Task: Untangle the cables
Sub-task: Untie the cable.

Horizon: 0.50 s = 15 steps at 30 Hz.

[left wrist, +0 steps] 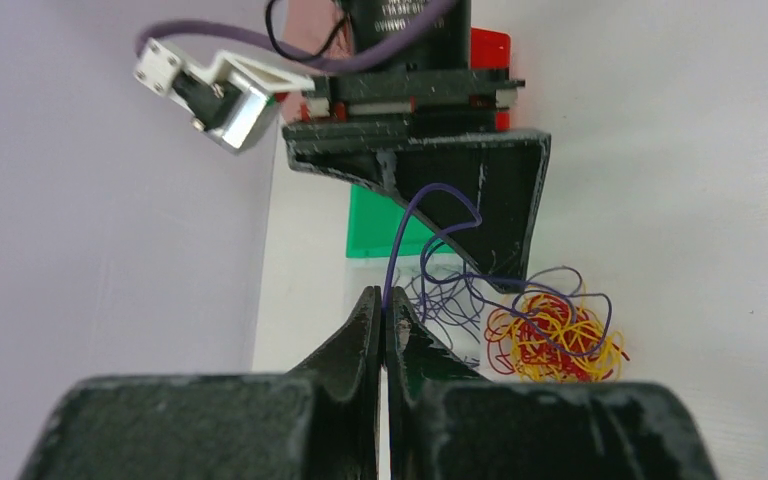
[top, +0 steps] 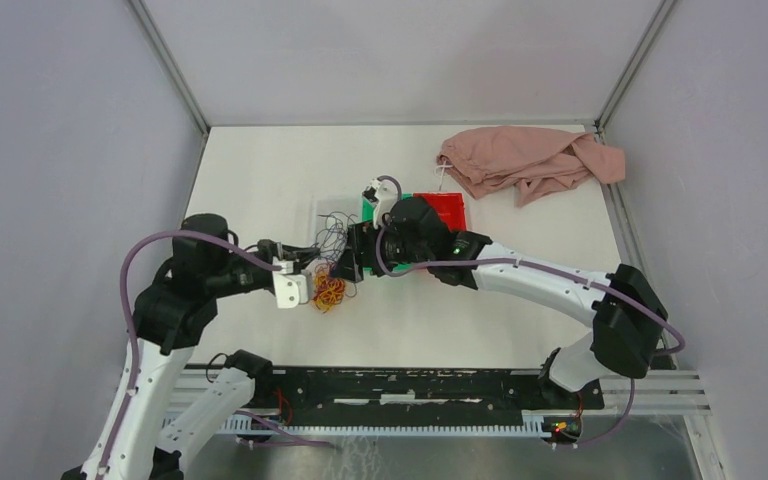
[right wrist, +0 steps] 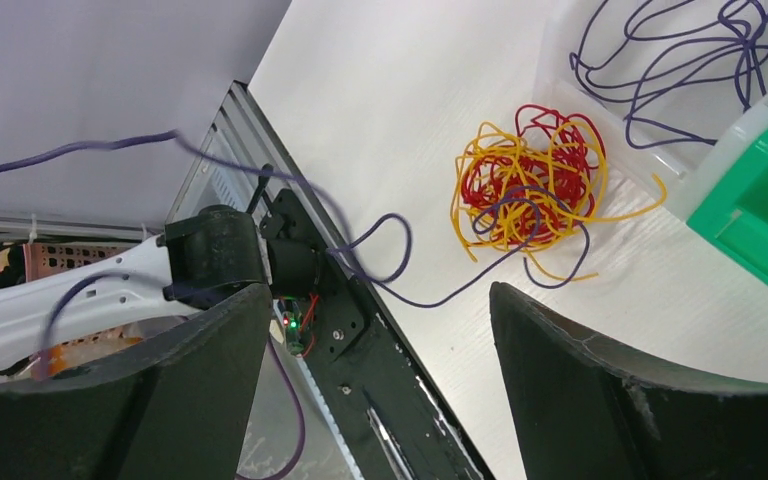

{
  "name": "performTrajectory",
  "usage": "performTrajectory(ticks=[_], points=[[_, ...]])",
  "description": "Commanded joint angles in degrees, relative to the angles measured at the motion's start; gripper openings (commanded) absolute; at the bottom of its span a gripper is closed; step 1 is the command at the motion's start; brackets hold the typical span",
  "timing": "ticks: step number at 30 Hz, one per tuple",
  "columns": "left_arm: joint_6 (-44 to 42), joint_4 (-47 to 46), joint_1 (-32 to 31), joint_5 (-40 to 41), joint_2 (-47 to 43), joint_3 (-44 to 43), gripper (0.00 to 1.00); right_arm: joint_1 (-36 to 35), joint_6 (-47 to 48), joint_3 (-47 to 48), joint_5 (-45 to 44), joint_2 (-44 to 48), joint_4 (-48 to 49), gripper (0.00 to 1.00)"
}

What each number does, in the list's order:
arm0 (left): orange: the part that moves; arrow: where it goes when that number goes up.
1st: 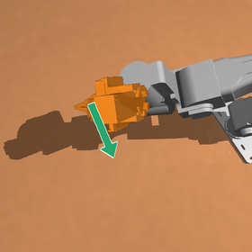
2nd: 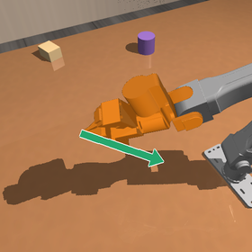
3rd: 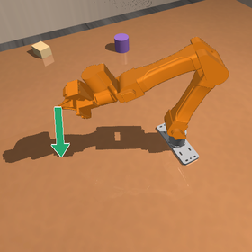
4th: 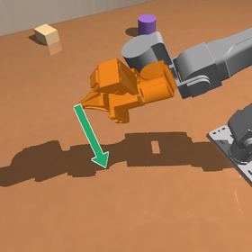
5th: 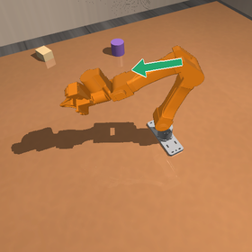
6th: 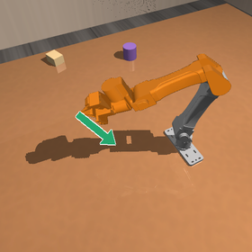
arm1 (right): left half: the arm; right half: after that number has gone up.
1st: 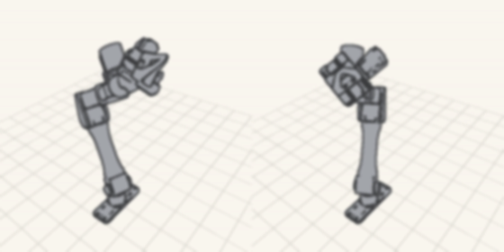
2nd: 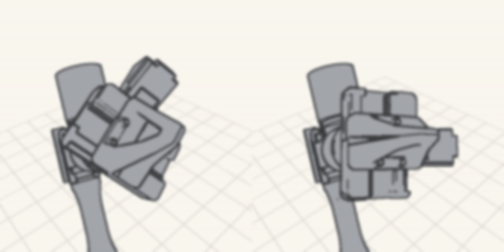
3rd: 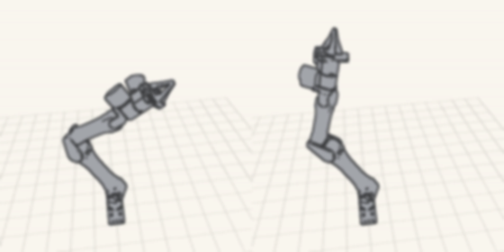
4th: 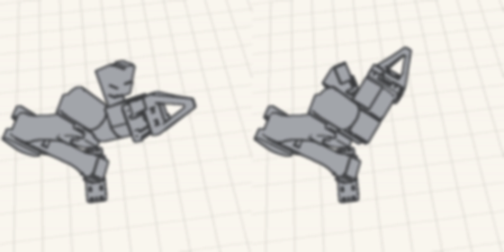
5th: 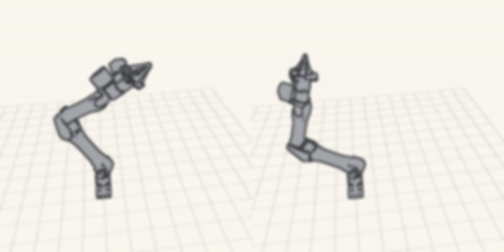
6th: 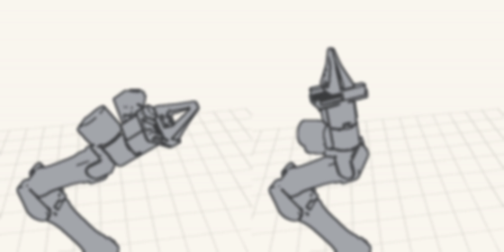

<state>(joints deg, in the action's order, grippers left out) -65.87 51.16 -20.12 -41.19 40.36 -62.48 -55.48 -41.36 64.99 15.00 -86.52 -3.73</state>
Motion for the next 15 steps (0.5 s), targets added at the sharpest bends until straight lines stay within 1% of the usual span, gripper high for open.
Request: performTrajectory(ticks=[1, 6, 12, 15], points=[[-2.6, -0.4, -0.3, -3.8, 0.3, -6.4, 0.03, -0.7, -1.0, 4.8, 0.5, -2.3, 4.6, 0.87], [-1.9, -0.8, -0.3, -6.6, 2.3, -12.6, 0.03, -1.5, -1.1, 8.2, 0.6, -5.8, 4.7, 0.86], [4.8, -10.3, -0.3, -8.3, 2.6, -17.2, 0.03, -1.8, -1.6, 8.8, -1.2, -8.3, 5.7, 0.86], [9.6, -15.0, -0.2, -8.7, 3.5, -20.3, 0.03, -1.9, -1.6, 8.6, -1.8, -9.6, 6.6, 0.85]])
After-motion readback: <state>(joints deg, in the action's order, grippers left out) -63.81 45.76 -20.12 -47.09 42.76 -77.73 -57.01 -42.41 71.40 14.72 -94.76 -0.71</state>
